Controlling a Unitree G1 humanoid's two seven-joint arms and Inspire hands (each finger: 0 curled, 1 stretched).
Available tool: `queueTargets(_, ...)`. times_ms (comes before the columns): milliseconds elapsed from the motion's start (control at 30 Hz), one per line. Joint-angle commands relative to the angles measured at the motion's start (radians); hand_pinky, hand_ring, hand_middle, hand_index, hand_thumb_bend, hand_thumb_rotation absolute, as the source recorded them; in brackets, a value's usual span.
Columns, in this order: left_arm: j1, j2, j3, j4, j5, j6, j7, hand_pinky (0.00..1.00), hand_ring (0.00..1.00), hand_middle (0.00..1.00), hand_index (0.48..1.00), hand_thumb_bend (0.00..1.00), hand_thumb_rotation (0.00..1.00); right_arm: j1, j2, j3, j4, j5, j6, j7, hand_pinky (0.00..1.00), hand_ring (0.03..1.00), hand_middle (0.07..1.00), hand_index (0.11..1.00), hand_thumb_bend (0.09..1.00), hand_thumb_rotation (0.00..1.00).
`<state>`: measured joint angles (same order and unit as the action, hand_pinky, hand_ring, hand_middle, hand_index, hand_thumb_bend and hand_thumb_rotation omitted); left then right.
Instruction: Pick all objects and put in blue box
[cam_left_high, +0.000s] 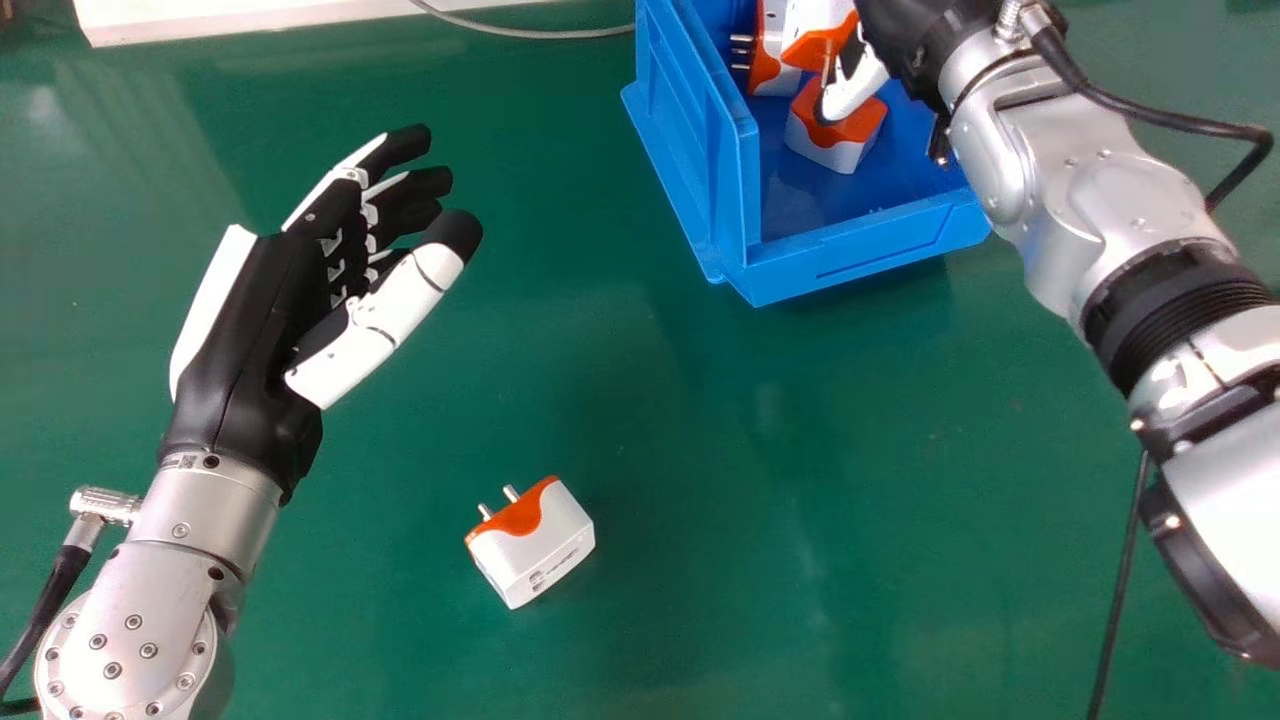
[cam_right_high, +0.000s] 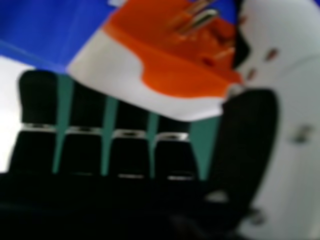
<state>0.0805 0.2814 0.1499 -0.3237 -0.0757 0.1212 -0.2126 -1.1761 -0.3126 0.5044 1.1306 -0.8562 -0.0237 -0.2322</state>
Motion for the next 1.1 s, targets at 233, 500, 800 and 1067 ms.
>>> queueTargets(233, 0.015, -0.001, 0.005, 0.002, 0.001, -0.043, -0.001, 0.83, 0.87, 0.86, 0.883, 0.65, 0.59, -0.004, -0.016, 0.013, -0.064, 0.023, 0.034, 0.023, 0.43, 0.755, 0.786, 0.722, 0.449, 0.00)
queueTargets(500, 0.008, 0.000, 0.001, -0.012, 0.003, -0.028, 0.004, 0.83, 0.87, 0.86, 0.883, 0.65, 0.59, -0.001, -0.041, 0.053, -0.084, -0.002, 0.045, 0.027, 0.72, 0.905, 0.936, 0.874, 0.581, 0.00)
queueTargets(800, 0.006, 0.000, 0.003, 0.001, 0.004, -0.039, 0.003, 0.83, 0.87, 0.86, 0.882, 0.64, 0.58, 0.026, -0.052, 0.060, -0.115, -0.013, 0.056, 0.006, 0.77, 0.942, 0.972, 0.910, 0.499, 0.00)
queueTargets(1067, 0.007, -0.001, 0.002, 0.011, 0.005, -0.045, 0.004, 0.84, 0.87, 0.86, 0.884, 0.64, 0.58, 0.062, -0.067, 0.040, -0.161, -0.003, 0.067, 0.005, 0.78, 0.946, 0.984, 0.921, 0.404, 0.00)
